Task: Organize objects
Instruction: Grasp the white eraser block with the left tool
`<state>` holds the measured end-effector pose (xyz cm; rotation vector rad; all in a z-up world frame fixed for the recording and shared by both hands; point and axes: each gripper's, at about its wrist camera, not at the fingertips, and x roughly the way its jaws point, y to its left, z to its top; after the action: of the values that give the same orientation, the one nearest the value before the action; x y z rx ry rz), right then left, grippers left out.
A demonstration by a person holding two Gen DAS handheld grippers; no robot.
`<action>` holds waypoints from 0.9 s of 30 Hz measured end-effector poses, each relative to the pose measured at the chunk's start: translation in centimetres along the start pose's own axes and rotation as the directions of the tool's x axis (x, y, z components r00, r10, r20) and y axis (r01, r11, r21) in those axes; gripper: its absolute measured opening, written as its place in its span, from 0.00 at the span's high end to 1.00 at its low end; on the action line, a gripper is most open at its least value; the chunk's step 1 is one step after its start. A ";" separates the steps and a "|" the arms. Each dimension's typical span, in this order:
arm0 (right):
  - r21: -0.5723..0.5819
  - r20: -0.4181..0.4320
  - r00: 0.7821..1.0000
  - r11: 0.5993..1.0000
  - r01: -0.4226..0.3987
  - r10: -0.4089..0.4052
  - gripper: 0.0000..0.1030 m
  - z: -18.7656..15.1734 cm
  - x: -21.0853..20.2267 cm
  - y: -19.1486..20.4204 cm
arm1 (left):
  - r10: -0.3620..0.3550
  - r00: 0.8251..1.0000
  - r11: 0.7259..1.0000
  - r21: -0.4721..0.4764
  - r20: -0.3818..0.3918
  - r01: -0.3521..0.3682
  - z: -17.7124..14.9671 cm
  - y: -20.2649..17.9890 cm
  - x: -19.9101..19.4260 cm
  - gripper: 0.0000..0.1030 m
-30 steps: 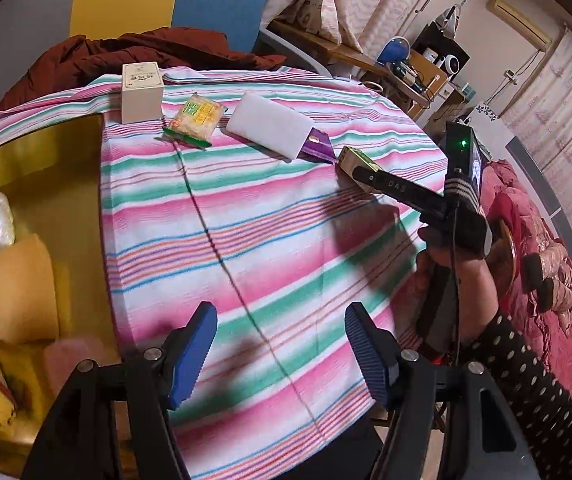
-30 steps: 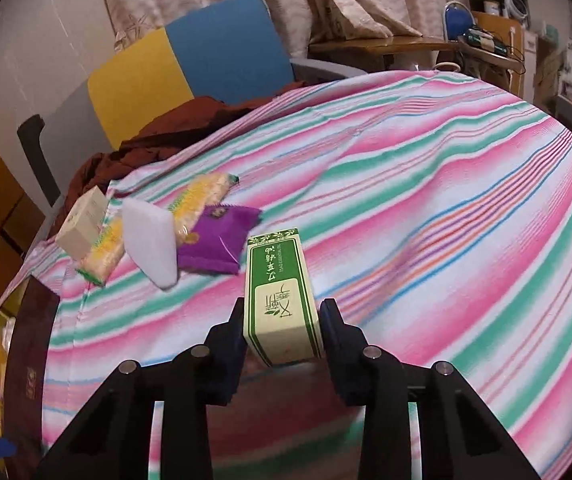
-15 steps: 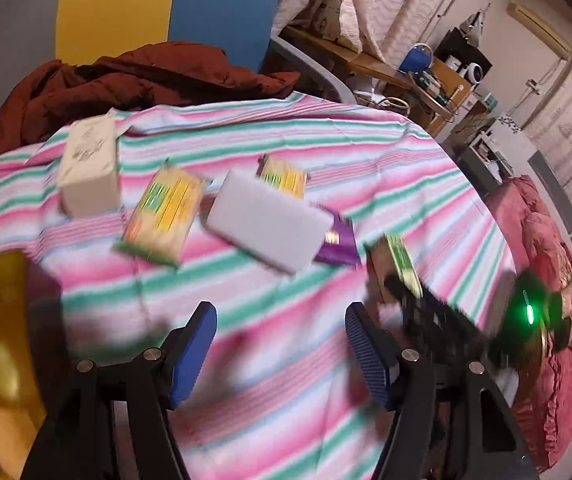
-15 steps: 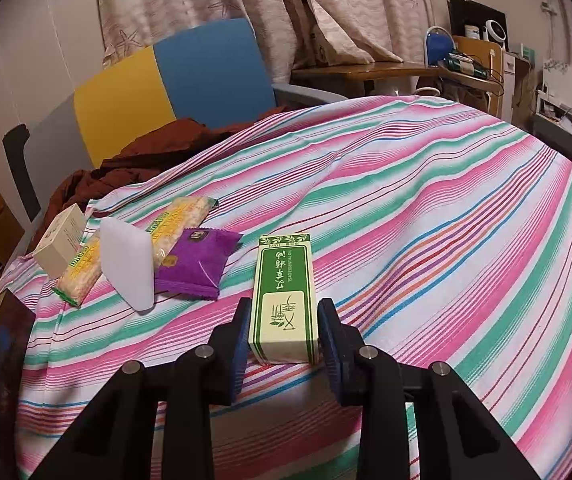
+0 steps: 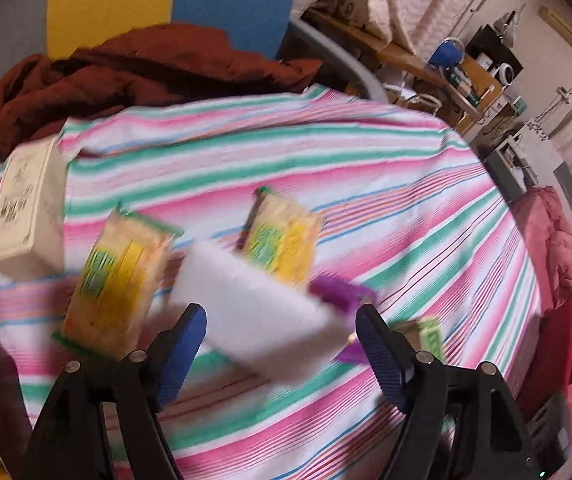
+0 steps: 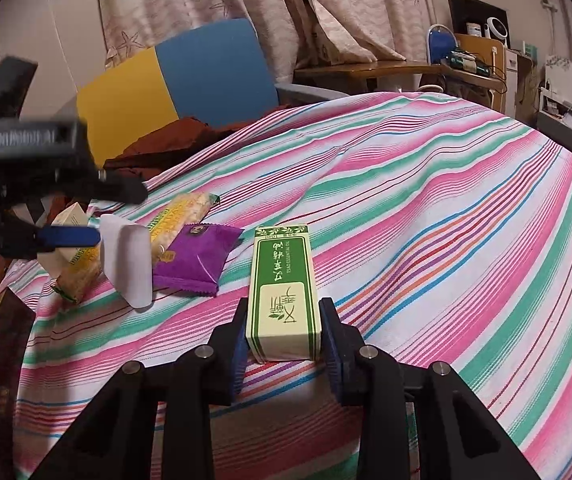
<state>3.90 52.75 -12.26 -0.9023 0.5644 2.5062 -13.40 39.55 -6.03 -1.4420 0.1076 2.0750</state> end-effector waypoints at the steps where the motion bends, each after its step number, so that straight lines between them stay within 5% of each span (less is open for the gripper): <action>1: 0.000 0.001 1.000 1.000 -0.001 0.001 0.68 0.0 -0.1 0.0 | -0.016 1.000 1.000 -0.012 -0.006 0.016 -0.4 0.6 -0.1 0.23; 5: -0.001 0.002 1.000 1.000 0.001 -0.001 0.68 0.0 -0.2 0.0 | -0.084 0.996 0.993 -0.085 0.018 0.085 -3.1 3.5 -1.7 0.18; 10: -0.004 0.004 1.000 1.000 0.005 -0.005 0.68 0.0 -0.3 0.1 | -0.016 0.997 0.993 -0.112 0.077 0.025 -6.4 5.1 -4.5 0.19; 13: -0.007 0.005 1.000 1.000 0.009 -0.009 0.68 0.1 -0.3 0.1 | -0.055 0.993 0.984 -0.161 0.104 0.071 -7.4 6.0 -5.2 0.19; 20: -0.010 0.006 1.000 1.000 0.012 -0.012 0.68 0.0 -0.2 0.2 | -0.072 0.997 0.966 -0.248 0.007 0.072 -5.4 4.9 -2.1 0.19; 24: -0.012 0.007 1.000 1.000 0.014 -0.014 0.68 0.0 -0.2 0.3 | -0.038 0.998 0.976 -0.217 -0.042 0.028 -3.4 3.1 0.0 0.19; 27: -0.011 0.007 1.000 1.000 0.013 -0.013 0.68 0.0 -0.2 0.3 | 0.089 0.994 0.988 -0.117 -0.070 -0.096 -2.2 1.8 1.2 0.19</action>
<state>3.88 52.40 -12.06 -0.8982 0.5412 2.5022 -12.77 37.73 -8.40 -1.6044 0.0774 2.1420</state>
